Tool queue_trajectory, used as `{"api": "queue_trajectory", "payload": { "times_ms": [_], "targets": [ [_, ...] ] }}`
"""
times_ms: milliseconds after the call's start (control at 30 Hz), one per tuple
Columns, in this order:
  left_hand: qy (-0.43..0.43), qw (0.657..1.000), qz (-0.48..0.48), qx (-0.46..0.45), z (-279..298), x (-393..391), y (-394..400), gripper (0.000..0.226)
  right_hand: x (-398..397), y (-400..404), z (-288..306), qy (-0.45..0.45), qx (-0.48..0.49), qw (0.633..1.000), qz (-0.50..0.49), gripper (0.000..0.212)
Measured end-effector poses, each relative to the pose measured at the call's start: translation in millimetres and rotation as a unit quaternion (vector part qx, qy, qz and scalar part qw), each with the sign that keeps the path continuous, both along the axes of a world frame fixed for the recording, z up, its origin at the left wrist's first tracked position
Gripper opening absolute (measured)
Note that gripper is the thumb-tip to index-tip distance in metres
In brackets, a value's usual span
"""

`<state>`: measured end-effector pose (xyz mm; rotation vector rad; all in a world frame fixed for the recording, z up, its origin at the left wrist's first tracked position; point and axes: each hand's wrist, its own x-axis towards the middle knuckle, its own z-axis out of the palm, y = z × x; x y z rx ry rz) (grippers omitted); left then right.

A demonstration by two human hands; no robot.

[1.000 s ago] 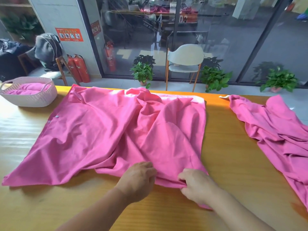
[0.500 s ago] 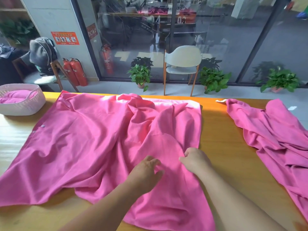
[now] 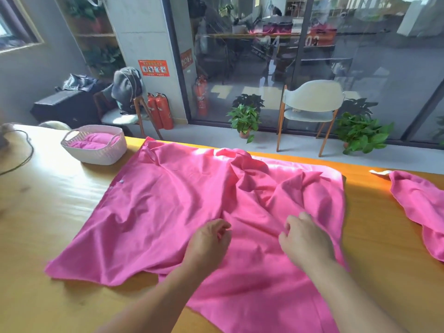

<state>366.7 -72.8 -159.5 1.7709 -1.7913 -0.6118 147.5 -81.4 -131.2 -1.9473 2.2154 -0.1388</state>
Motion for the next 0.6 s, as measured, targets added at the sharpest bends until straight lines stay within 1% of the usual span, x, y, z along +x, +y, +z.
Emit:
{"api": "queue_trajectory", "payload": {
  "times_ms": [67, 133, 233, 267, 367, 433, 500, 567, 600],
  "targets": [
    [0.014, 0.996, 0.084, 0.007, 4.1, 43.2, -8.8, 0.011, 38.1, -6.1, 1.0, -0.018, 0.008, 0.997, 0.077, 0.017],
    [-0.002, 0.989, 0.146, 0.014, 6.7, 86.3, -18.1, 0.010, 75.2, -14.2, 3.0, -0.037, 0.009, 0.991, 0.130, 0.018],
    [-0.040, 0.977, 0.207, -0.004, 6.5, 152.2, -25.9, 0.012, 137.4, -34.1, 10.2, -0.069, 0.010, 0.981, 0.179, 0.016],
    [-0.065, 0.972, 0.225, -0.006, 4.6, 173.7, -25.1, 0.014, 158.0, -42.0, 12.3, -0.075, 0.012, 0.978, 0.195, 0.016],
    [-0.132, 0.952, 0.277, 0.016, -5.8, 237.4, -13.0, 0.032, 223.9, -69.6, 15.9, -0.093, 0.034, 0.968, 0.232, 0.016],
    [-0.156, 0.937, 0.311, 0.041, -8.7, 267.1, -5.1, 0.042, 265.3, -92.7, 14.8, -0.095, 0.050, 0.962, 0.249, 0.017],
    [-0.149, 0.929, 0.333, 0.067, -11.5, 294.3, 0.1, 0.049, 315.3, -119.6, 8.7, -0.079, 0.055, 0.956, 0.279, 0.017],
    [-0.117, 0.926, 0.331, 0.135, -13.1, 312.1, 0.0, 0.048, 360.5, -143.0, 0.8, -0.068, 0.063, 0.947, 0.306, 0.021],
    [-0.107, 0.924, 0.322, 0.178, -14.5, 321.1, -0.7, 0.047, 383.0, -153.2, -4.5, -0.064, 0.068, 0.943, 0.319, 0.026]
  ]
}}
